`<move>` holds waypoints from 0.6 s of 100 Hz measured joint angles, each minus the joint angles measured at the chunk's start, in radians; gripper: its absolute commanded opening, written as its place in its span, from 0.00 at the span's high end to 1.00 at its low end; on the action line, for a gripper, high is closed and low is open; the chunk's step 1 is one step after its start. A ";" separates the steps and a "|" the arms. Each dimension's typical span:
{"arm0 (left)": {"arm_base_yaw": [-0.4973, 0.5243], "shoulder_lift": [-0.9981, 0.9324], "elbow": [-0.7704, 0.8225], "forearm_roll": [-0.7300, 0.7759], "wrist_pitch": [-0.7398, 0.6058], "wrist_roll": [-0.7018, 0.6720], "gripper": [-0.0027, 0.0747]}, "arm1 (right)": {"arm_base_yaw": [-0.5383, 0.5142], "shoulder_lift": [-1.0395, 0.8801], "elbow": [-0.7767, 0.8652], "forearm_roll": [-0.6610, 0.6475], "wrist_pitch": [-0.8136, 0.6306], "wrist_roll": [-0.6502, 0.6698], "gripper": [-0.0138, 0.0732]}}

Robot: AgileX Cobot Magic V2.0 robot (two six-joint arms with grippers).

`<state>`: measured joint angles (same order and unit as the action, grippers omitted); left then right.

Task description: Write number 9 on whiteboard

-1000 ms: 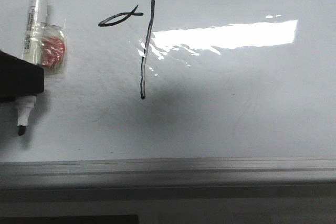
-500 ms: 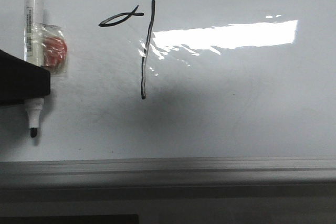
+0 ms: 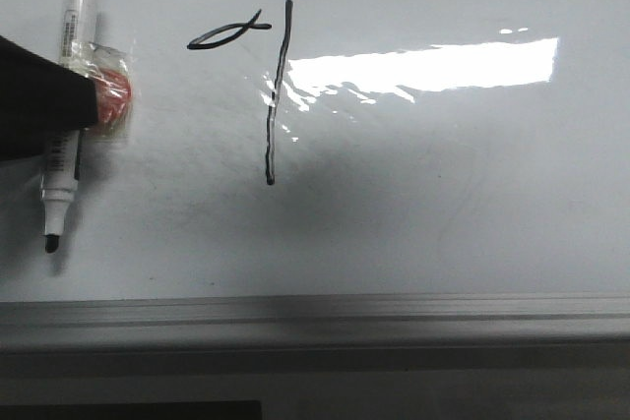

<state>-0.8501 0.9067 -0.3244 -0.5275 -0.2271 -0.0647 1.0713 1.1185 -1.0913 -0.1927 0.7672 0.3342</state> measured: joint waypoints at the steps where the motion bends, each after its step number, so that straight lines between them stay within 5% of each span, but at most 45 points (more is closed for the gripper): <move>1: 0.000 -0.003 0.000 0.000 0.000 0.000 0.56 | 0.000 -0.003 0.002 -0.002 0.000 0.000 0.79; 7: 0.002 -0.045 0.002 0.000 0.002 0.000 0.56 | 0.000 -0.038 0.016 -0.026 -0.007 0.000 0.92; 14: 0.002 -0.103 0.002 0.018 0.014 0.000 0.62 | 0.000 -0.091 0.045 -0.055 -0.032 0.000 0.92; 29: 0.002 -0.240 0.006 0.094 0.061 0.000 0.99 | -0.002 -0.236 0.163 -0.123 -0.144 0.000 0.92; 60: 0.002 -0.534 0.157 0.263 0.085 0.000 0.99 | -0.002 -0.656 0.562 -0.213 -0.430 0.000 0.92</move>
<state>-0.8486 0.3731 -0.1672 -0.2641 -0.1425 -0.0647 1.0696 0.4625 -0.5296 -0.4061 0.3367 0.3340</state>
